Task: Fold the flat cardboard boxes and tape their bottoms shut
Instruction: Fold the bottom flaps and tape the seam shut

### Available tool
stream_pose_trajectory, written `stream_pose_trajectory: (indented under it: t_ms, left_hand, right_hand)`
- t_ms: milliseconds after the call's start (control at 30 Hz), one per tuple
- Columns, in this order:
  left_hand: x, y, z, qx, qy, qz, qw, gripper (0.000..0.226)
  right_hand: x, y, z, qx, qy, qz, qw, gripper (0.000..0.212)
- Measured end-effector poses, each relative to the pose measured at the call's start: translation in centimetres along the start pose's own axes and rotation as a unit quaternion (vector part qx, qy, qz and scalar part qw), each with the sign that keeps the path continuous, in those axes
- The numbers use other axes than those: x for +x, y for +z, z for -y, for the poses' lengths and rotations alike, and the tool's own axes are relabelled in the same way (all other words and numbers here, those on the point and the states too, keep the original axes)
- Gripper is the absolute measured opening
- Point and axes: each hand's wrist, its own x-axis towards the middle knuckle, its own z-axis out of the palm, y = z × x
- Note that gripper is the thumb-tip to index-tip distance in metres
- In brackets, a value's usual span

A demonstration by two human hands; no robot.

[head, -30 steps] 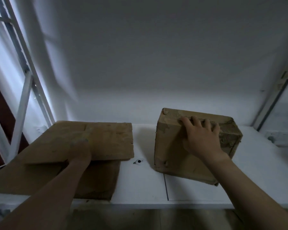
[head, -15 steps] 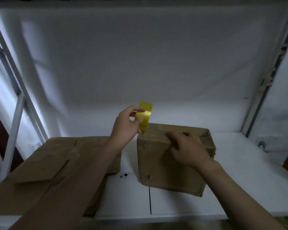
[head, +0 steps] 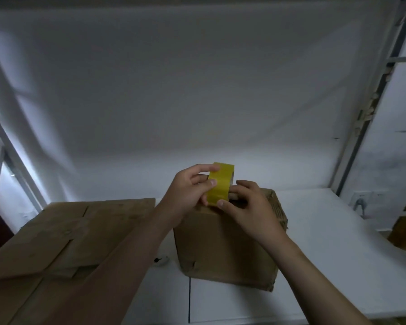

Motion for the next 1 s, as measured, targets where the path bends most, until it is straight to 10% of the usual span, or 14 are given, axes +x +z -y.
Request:
stream_pose_trajectory:
  t_ms: [167,567,1000]
  left_hand:
    - [1.2,-2.0,3.4,0.175,0.011,-0.121,0.977,0.037]
    - [2.3,4.9,8.4,0.272,-0.008,-0.032,0.962,0.031]
    - [0.0,1.9,6.5,0.281,-0.032,-0.122,0.951,0.038]
  right_hand:
    - [1.0,0.0,-0.5,-0.007,0.005,0.0,1.0,0.015]
    - [0.3,-4.4,-3.6,-0.181,0.098,-0.047,0.978,0.024]
    - [0.2,-2.6,-3.5,0.006,0.113,-0.042,0.993,0.045]
